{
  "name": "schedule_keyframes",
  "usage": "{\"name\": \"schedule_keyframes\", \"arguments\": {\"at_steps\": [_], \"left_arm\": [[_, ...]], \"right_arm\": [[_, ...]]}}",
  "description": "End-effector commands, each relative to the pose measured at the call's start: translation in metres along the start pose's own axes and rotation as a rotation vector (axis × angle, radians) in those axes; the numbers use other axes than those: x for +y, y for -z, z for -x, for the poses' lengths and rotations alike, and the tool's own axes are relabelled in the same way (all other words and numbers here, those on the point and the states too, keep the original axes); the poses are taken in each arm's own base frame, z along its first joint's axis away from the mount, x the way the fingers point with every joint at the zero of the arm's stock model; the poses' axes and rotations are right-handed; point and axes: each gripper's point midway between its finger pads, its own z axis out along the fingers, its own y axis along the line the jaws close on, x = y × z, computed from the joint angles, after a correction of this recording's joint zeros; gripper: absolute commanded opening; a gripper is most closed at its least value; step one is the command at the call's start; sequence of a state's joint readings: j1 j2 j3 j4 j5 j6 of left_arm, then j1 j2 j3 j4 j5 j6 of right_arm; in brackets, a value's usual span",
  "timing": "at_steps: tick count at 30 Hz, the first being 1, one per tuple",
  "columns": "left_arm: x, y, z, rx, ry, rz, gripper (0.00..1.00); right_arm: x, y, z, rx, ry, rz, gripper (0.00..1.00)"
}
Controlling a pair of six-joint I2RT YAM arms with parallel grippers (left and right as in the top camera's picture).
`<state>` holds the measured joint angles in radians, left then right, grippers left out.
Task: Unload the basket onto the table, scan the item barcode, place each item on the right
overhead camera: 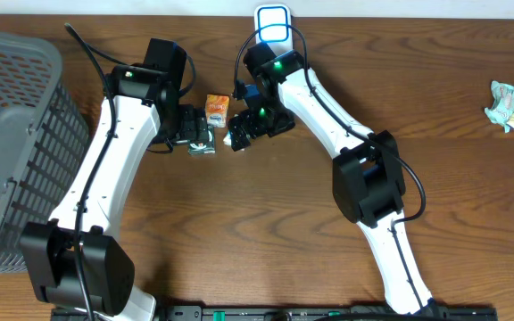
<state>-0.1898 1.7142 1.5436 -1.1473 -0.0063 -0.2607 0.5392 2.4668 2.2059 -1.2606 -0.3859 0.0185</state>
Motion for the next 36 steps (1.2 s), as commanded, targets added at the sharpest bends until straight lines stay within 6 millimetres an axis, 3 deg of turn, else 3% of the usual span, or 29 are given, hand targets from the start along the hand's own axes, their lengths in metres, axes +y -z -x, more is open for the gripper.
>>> {"name": "schedule_keyframes", "arguments": {"at_steps": [1, 17, 20, 23, 29, 36], "left_arm": [[0.003, 0.004, 0.004, -0.015, 0.000, 0.006, 0.98], [0.003, 0.004, 0.004, -0.015, 0.000, 0.006, 0.97], [0.003, 0.004, 0.004, -0.015, 0.000, 0.006, 0.98], [0.003, 0.004, 0.004, -0.015, 0.000, 0.006, 0.97], [0.003, 0.004, 0.004, -0.015, 0.000, 0.006, 0.98], [0.003, 0.004, 0.004, -0.015, 0.000, 0.006, 0.98]], "right_arm": [[0.020, 0.019, 0.003, -0.036, 0.008, 0.054, 0.99], [0.012, 0.020, 0.022, -0.114, -0.115, 0.015, 0.99], [0.001, 0.020, 0.022, -0.117, -0.138, -0.047, 0.99], [-0.021, 0.025, 0.023, -0.140, -0.272, -0.128, 0.99], [-0.046, 0.036, 0.028, -0.176, -0.411, -0.122, 0.99], [-0.049, 0.037, 0.036, -0.210, -0.463, -0.102, 0.86]]}}
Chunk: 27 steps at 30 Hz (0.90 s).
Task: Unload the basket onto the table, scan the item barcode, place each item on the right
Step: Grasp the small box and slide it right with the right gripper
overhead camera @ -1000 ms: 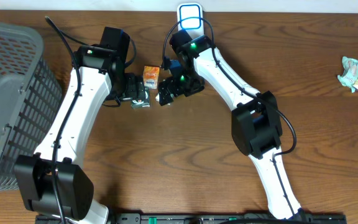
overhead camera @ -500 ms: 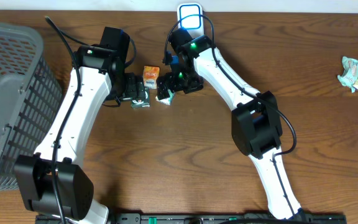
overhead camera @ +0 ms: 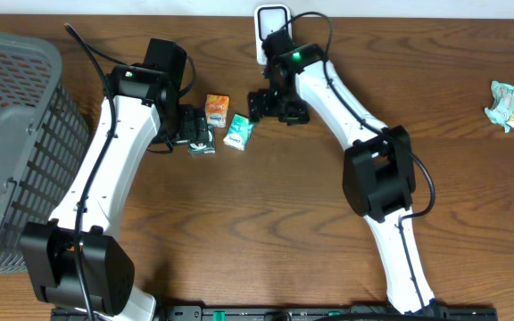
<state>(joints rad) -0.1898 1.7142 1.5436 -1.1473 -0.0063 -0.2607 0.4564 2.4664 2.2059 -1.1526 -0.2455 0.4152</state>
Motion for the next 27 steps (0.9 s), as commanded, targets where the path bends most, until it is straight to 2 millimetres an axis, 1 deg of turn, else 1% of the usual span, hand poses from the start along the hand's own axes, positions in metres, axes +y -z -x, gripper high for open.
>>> {"name": "schedule_keyframes", "arguments": {"at_steps": [1, 2, 4, 7, 12, 14, 15, 16, 18, 21, 22, 24, 25, 27], "left_arm": [[0.003, 0.004, 0.004, -0.015, 0.000, 0.006, 0.98], [0.003, 0.004, 0.004, -0.015, 0.000, 0.006, 0.97], [0.003, 0.004, 0.004, -0.015, 0.000, 0.006, 0.98], [0.003, 0.004, 0.004, -0.015, 0.000, 0.006, 0.98], [0.003, 0.004, 0.004, -0.015, 0.000, 0.006, 0.98], [0.003, 0.004, 0.004, -0.015, 0.000, 0.006, 0.98], [0.003, 0.004, 0.004, -0.015, 0.000, 0.006, 0.98], [0.003, 0.004, 0.004, -0.015, 0.000, 0.006, 0.98], [0.003, 0.004, 0.004, -0.015, 0.000, 0.006, 0.98], [0.003, 0.004, 0.004, -0.015, 0.000, 0.006, 0.98], [0.003, 0.004, 0.004, -0.015, 0.000, 0.006, 0.98], [0.003, 0.004, 0.004, -0.015, 0.000, 0.006, 0.98], [0.003, 0.004, 0.004, -0.015, 0.000, 0.006, 0.98], [0.003, 0.004, 0.004, -0.015, 0.000, 0.006, 0.98]], "right_arm": [[0.018, 0.017, 0.003, -0.044, -0.021, 0.035, 0.85], [0.022, 0.016, 0.001, -0.042, -0.014, 0.043, 0.81], [0.027, 0.011, -0.002, -0.039, -0.002, 0.048, 0.78], [0.035, -0.001, -0.009, -0.027, 0.006, 0.052, 0.72], [0.043, -0.018, -0.015, -0.031, 0.030, 0.065, 0.59], [0.039, -0.023, -0.017, -0.030, 0.029, 0.046, 0.46], [0.034, -0.025, -0.017, -0.035, 0.027, 0.021, 0.40], [0.030, -0.025, -0.017, -0.039, 0.025, -0.002, 0.37], [0.016, -0.024, -0.016, -0.049, 0.017, -0.071, 0.36], [-0.011, -0.011, -0.013, -0.072, -0.001, -0.189, 0.34], [-0.020, -0.003, -0.012, -0.083, -0.008, -0.229, 0.33], [-0.044, 0.019, -0.008, -0.118, -0.026, -0.335, 0.34], [-0.052, 0.030, -0.006, -0.134, -0.031, -0.370, 0.34], [-0.060, 0.050, -0.004, -0.155, -0.012, -0.392, 0.37]]}}
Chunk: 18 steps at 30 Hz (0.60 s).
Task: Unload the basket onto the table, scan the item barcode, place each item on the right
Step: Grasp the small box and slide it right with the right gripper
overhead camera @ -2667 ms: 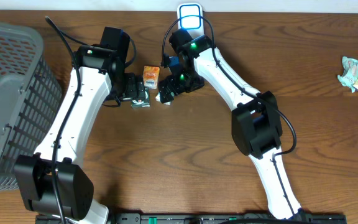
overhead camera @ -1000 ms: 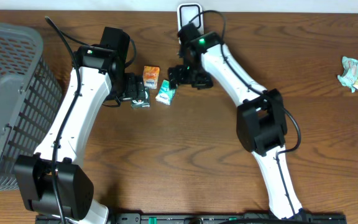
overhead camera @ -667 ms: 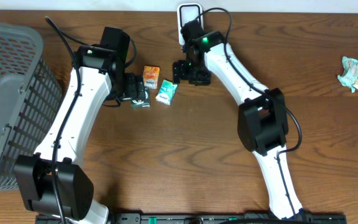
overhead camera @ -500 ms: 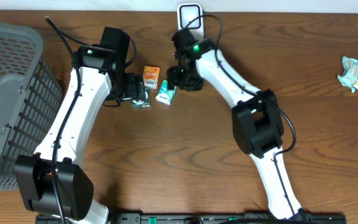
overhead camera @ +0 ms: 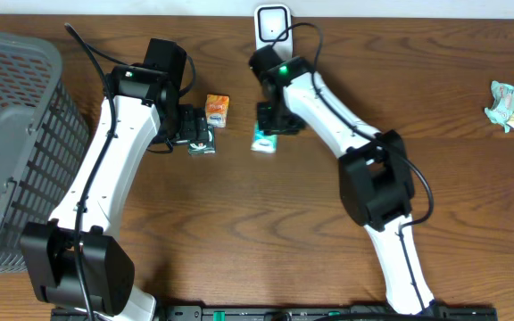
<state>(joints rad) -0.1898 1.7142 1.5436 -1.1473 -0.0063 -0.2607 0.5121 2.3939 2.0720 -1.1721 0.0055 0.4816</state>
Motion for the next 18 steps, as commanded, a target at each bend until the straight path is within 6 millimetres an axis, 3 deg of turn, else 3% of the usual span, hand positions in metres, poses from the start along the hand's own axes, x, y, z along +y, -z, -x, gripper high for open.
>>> {"name": "schedule_keyframes", "arguments": {"at_steps": [1, 5, 9, 15, 18], "left_arm": [[0.003, 0.004, 0.004, -0.015, 0.000, 0.006, 0.97], [0.003, 0.004, 0.004, -0.015, 0.000, 0.006, 0.98], [0.003, 0.004, 0.004, -0.015, 0.000, 0.006, 0.98], [0.003, 0.004, 0.004, -0.015, 0.000, 0.006, 0.98], [0.003, 0.004, 0.004, -0.015, 0.000, 0.006, 0.98]], "right_arm": [[-0.045, 0.048, 0.024, -0.136, 0.009, -0.122, 0.39], [-0.035, 0.077, 0.022, -0.155, 0.059, -0.026, 0.52], [-0.011, 0.082, 0.014, -0.143, 0.087, 0.059, 0.53], [0.024, 0.060, 0.003, -0.123, 0.155, 0.074, 0.52], [0.036, 0.040, -0.005, -0.097, 0.164, 0.050, 0.51]]}}
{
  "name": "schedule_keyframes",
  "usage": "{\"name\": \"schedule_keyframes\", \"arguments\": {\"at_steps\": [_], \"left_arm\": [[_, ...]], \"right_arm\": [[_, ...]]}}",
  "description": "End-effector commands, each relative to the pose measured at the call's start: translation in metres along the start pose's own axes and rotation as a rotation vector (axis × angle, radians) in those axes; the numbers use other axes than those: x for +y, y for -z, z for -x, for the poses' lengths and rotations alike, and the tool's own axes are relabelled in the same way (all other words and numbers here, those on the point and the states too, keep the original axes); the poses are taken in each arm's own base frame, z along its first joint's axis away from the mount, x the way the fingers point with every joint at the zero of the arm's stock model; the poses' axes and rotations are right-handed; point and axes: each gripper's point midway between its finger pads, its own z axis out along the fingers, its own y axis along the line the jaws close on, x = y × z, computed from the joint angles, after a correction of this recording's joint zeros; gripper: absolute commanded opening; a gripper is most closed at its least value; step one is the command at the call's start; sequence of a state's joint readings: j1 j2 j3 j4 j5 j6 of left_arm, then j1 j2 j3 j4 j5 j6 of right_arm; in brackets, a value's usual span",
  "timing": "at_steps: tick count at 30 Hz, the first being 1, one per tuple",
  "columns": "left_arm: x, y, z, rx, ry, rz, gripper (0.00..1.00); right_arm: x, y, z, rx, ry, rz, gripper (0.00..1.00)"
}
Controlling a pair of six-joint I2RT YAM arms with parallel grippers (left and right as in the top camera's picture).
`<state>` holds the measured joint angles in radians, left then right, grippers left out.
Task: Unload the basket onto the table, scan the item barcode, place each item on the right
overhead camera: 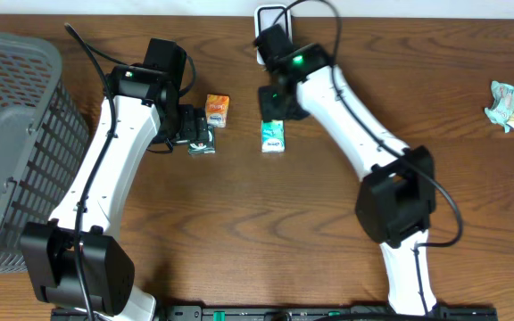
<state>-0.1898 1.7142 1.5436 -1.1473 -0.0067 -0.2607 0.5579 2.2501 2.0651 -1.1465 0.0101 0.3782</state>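
A teal and white packet (273,136) lies flat on the brown table, long side pointing away from me. My right gripper (274,107) hovers at the packet's far end, between it and the white scanner (272,18) at the table's back edge. The wrist hides its fingers, so their state cannot be read. An orange packet (217,109) lies left of the teal one. My left gripper (200,135) rests by a small dark and green item (203,147) at its tips. Whether it grips that item cannot be made out.
A grey mesh basket (12,134) fills the left edge of the table. More wrapped packets lie at the far right edge. The left arm stretches diagonally across the left half, the right arm across the middle.
My right gripper was over the teal packet and now sits behind it, closer to the scanner. The packet shows fully and lies a little further right. The left arm has not moved.
First my right gripper was at the teal packet beside the orange one. Then it stood back near the scanner with the packet lying tilted on the table. Later it covered the packet further right. Now the packet lies straight in front of the scanner.
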Motion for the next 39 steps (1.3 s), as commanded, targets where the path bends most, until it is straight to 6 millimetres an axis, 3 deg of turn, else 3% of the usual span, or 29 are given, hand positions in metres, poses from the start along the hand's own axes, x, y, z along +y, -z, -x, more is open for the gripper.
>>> {"name": "schedule_keyframes", "arguments": {"at_steps": [1, 4, 10, 18, 22, 28, 33, 39], "left_arm": [[0.003, 0.004, 0.004, -0.015, 0.000, 0.006, 0.98], [0.003, 0.004, 0.004, -0.015, 0.000, 0.006, 0.97], [0.003, 0.004, 0.004, -0.015, 0.000, 0.006, 0.98], [0.003, 0.004, 0.004, -0.015, 0.000, 0.006, 0.98], [0.003, 0.004, 0.004, -0.015, 0.000, 0.006, 0.98], [0.003, 0.004, 0.004, -0.015, 0.000, 0.006, 0.97], [0.003, 0.004, 0.004, -0.015, 0.000, 0.006, 0.98], [0.003, 0.004, 0.004, -0.015, 0.000, 0.006, 0.98]], "right_arm": [[0.009, -0.034, -0.017, 0.063, -0.004, -0.045, 0.51], [0.009, -0.057, -0.024, 0.091, -0.003, -0.086, 0.51], [0.001, -0.082, -0.034, 0.135, 0.005, -0.139, 0.47], [-0.005, -0.083, -0.035, 0.141, 0.008, -0.153, 0.01], [-0.012, -0.079, -0.031, 0.148, -0.012, -0.141, 0.01], [0.006, -0.055, -0.026, 0.207, 0.066, 0.174, 0.01], [0.023, -0.015, -0.015, 0.218, 0.076, 0.597, 0.01], [0.022, 0.024, -0.006, 0.186, 0.089, 0.923, 0.01]]}}
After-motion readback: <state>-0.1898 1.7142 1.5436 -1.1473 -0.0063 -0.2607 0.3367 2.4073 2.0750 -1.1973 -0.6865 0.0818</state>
